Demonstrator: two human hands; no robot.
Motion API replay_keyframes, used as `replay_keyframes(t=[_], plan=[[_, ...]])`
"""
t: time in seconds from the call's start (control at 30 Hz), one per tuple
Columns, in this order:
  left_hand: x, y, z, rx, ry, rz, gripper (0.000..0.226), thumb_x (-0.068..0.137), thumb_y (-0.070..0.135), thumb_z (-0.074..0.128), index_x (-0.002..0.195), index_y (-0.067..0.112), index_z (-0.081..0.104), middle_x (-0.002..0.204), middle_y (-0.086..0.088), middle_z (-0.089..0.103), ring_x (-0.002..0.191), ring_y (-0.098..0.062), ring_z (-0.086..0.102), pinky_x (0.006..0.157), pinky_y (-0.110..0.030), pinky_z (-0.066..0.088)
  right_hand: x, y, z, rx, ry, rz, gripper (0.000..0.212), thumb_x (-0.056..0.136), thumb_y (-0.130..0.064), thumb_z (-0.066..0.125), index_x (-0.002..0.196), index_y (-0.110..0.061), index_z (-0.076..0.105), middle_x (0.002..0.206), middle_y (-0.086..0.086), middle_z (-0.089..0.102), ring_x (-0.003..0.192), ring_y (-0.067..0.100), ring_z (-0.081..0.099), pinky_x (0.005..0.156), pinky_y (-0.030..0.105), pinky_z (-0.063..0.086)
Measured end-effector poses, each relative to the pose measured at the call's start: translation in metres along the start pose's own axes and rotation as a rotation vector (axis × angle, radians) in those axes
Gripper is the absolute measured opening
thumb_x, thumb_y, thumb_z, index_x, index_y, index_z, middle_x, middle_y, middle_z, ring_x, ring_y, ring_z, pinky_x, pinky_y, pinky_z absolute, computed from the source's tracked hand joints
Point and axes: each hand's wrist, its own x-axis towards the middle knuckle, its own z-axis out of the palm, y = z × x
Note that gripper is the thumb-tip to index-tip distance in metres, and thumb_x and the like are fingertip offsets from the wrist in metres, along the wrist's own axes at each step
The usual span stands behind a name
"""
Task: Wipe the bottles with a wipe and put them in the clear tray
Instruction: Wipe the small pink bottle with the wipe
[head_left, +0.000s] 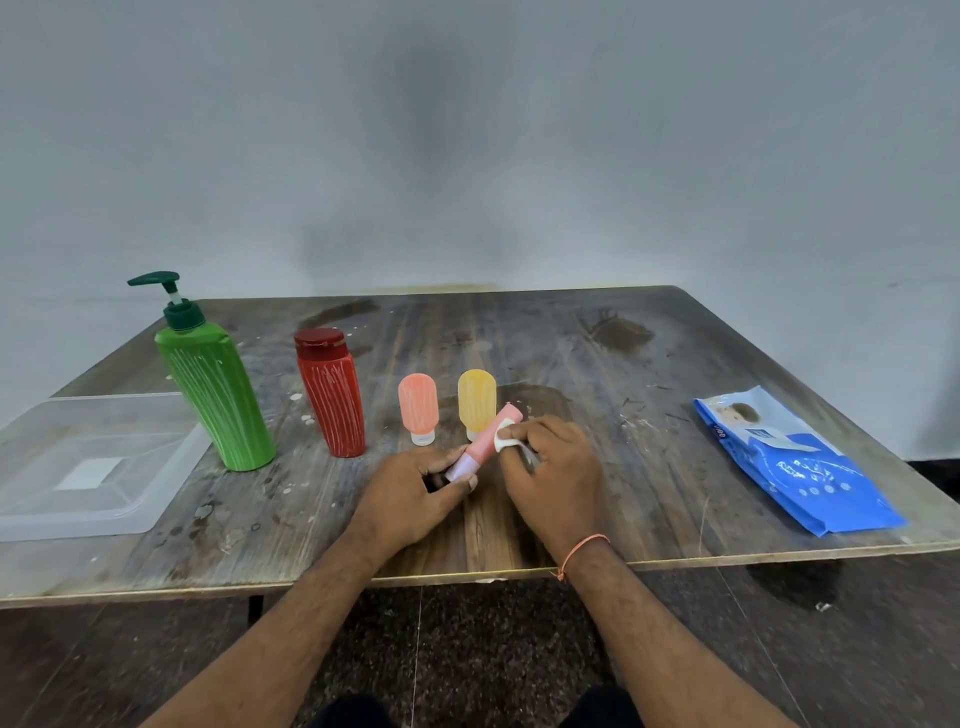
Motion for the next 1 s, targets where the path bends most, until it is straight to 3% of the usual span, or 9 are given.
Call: replay_keyframes(t=[0.13, 0.23, 0.33, 0.43, 0.53, 0.63, 0.7, 0.8, 1.0], plan=[[-0.0005, -0.0026, 0.0000, -0.001, 0.005, -0.012, 0.052, 0.091, 0.043, 0.077, 0.140, 0.031, 0.066, 0.113, 0.017, 0.075, 0.096, 0.001, 0.064, 0.083, -0.024, 0.052, 0.0016, 0.0031, 0.0008, 0.023, 0.066, 0.069, 0.010, 0.097, -0.024, 0.071, 0.106, -0.024, 0.077, 0.106, -0.011, 0.072, 0.095, 0.015, 0.062, 0.078, 0.036, 0.055], [-0.0004, -0.0020, -0.0003, -0.009, 0.004, -0.008, 0.050, 0.091, 0.043, 0.077, 0.139, 0.031, 0.067, 0.107, 0.018, 0.075, 0.094, -0.001, 0.064, 0.081, -0.025, 0.051, 0.0011, 0.0005, -0.0019, 0.069, 0.044, 0.024, 0.018, 0.098, -0.023, 0.070, 0.114, -0.025, 0.078, 0.113, -0.012, 0.072, 0.100, 0.013, 0.063, 0.084, 0.027, 0.052], [-0.0005, -0.0011, -0.0004, -0.008, 0.005, -0.011, 0.050, 0.091, 0.042, 0.078, 0.138, 0.031, 0.067, 0.106, 0.016, 0.075, 0.091, -0.003, 0.064, 0.082, -0.030, 0.054, 0.0003, -0.0025, -0.0007, 0.057, 0.000, -0.027, 0.015, 0.093, -0.020, 0.073, 0.105, -0.024, 0.081, 0.107, -0.012, 0.073, 0.095, 0.011, 0.060, 0.078, 0.022, 0.048], [0.0000, -0.0020, 0.0000, 0.010, 0.000, -0.028, 0.051, 0.091, 0.043, 0.078, 0.138, 0.031, 0.067, 0.099, 0.015, 0.072, 0.088, -0.007, 0.063, 0.080, -0.035, 0.054, 0.0013, 0.0008, 0.0019, -0.002, 0.021, 0.035, 0.008, 0.092, -0.020, 0.075, 0.099, -0.023, 0.078, 0.101, -0.011, 0.071, 0.089, 0.014, 0.059, 0.072, 0.027, 0.049], [0.0003, -0.0023, 0.0001, 0.002, 0.001, -0.030, 0.050, 0.090, 0.044, 0.078, 0.137, 0.029, 0.069, 0.094, 0.016, 0.070, 0.086, -0.007, 0.062, 0.078, -0.037, 0.054, 0.0027, 0.0033, 0.0016, 0.008, 0.070, 0.081, 0.010, 0.096, -0.020, 0.074, 0.105, -0.024, 0.077, 0.106, -0.011, 0.071, 0.094, 0.015, 0.062, 0.078, 0.035, 0.054], [-0.0003, -0.0032, 0.0002, -0.008, 0.012, -0.017, 0.050, 0.089, 0.045, 0.078, 0.136, 0.030, 0.070, 0.094, 0.016, 0.071, 0.087, -0.008, 0.063, 0.079, -0.040, 0.055, 0.0026, 0.0017, -0.0001, 0.053, 0.058, 0.034, 0.014, 0.098, -0.021, 0.072, 0.111, -0.025, 0.078, 0.112, -0.012, 0.072, 0.099, 0.013, 0.063, 0.084, 0.025, 0.051], [-0.0004, -0.0028, -0.0002, -0.020, 0.029, -0.020, 0.050, 0.090, 0.043, 0.079, 0.137, 0.030, 0.070, 0.098, 0.015, 0.073, 0.089, -0.008, 0.065, 0.081, -0.039, 0.055, 0.0017, -0.0007, -0.0011, 0.079, 0.003, -0.022, 0.017, 0.096, -0.021, 0.073, 0.110, -0.025, 0.080, 0.111, -0.013, 0.073, 0.099, 0.009, 0.063, 0.084, 0.017, 0.047], [-0.0005, -0.0036, -0.0002, -0.023, 0.035, 0.002, 0.049, 0.090, 0.043, 0.078, 0.137, 0.032, 0.069, 0.104, 0.015, 0.075, 0.093, -0.006, 0.066, 0.083, -0.038, 0.056, 0.0000, -0.0025, -0.0007, 0.074, -0.067, -0.056, 0.013, 0.092, -0.022, 0.078, 0.104, -0.024, 0.083, 0.104, -0.014, 0.075, 0.094, 0.007, 0.061, 0.079, 0.018, 0.048], [-0.0003, -0.0043, -0.0005, -0.027, 0.019, 0.000, 0.052, 0.089, 0.043, 0.079, 0.138, 0.030, 0.068, 0.110, 0.017, 0.075, 0.096, 0.000, 0.064, 0.081, -0.022, 0.050, 0.0013, 0.0021, -0.0007, 0.077, 0.077, 0.051, 0.013, 0.097, -0.021, 0.073, 0.108, -0.025, 0.078, 0.110, -0.012, 0.074, 0.099, 0.010, 0.066, 0.083, 0.029, 0.055]])
